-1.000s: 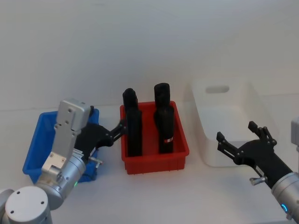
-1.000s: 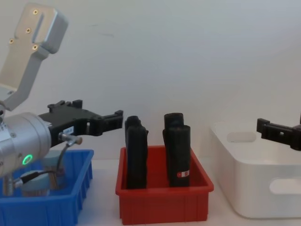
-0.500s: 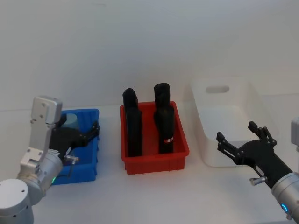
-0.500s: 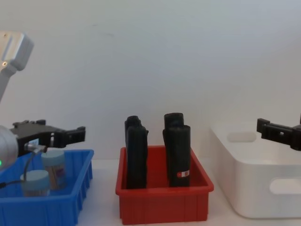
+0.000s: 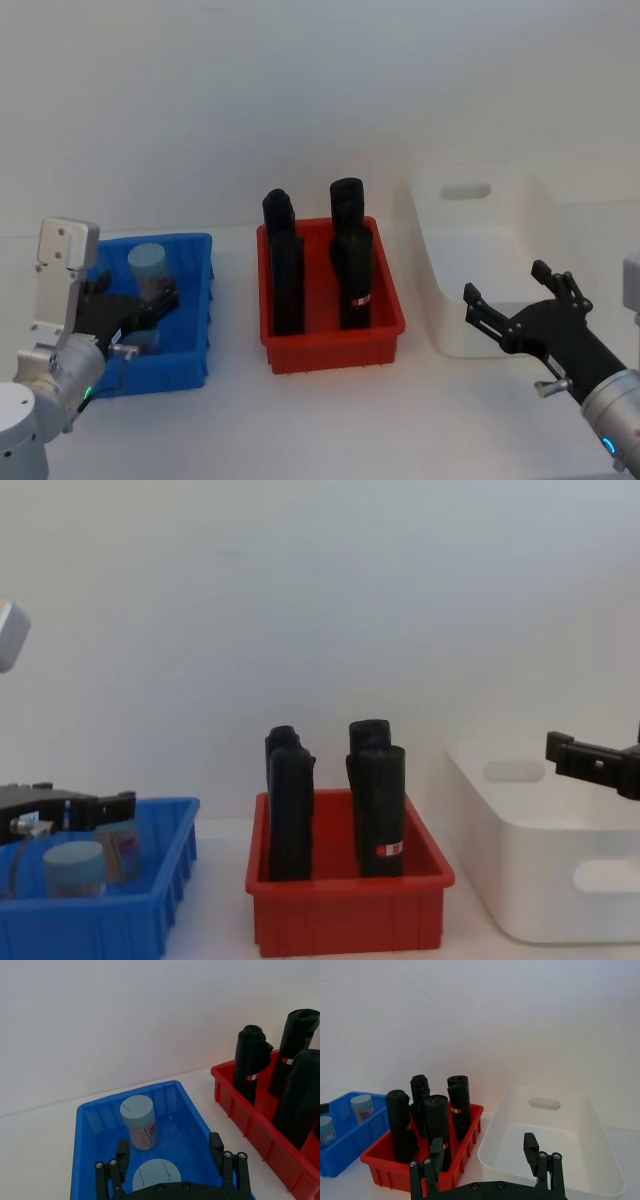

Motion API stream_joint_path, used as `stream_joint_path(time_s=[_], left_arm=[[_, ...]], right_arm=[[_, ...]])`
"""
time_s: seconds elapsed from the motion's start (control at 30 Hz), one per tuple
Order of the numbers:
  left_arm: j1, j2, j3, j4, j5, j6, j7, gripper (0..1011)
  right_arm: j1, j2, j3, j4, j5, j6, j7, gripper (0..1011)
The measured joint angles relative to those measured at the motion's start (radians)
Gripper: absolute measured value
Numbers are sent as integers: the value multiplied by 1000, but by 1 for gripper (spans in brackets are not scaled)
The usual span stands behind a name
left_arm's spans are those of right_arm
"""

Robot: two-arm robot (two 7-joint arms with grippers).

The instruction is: Pick the cotton swabs from the blue box and place them into the white box.

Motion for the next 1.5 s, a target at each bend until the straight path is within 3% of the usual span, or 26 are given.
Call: stream_joint_path(time_s=[0.97,1.37,1.5], left_arm=[[-42,-24,-13,126,-34,46,-42,993],[-45,-28,-13,136,-23,47,-57,677],[-44,-27,-14,129,-16,47,-60,669]], right_arm=[[0,0,0,0,0,0,0,1002],[0,0,0,0,0,0,0,1001],[0,0,0,0,0,0,0,1001]])
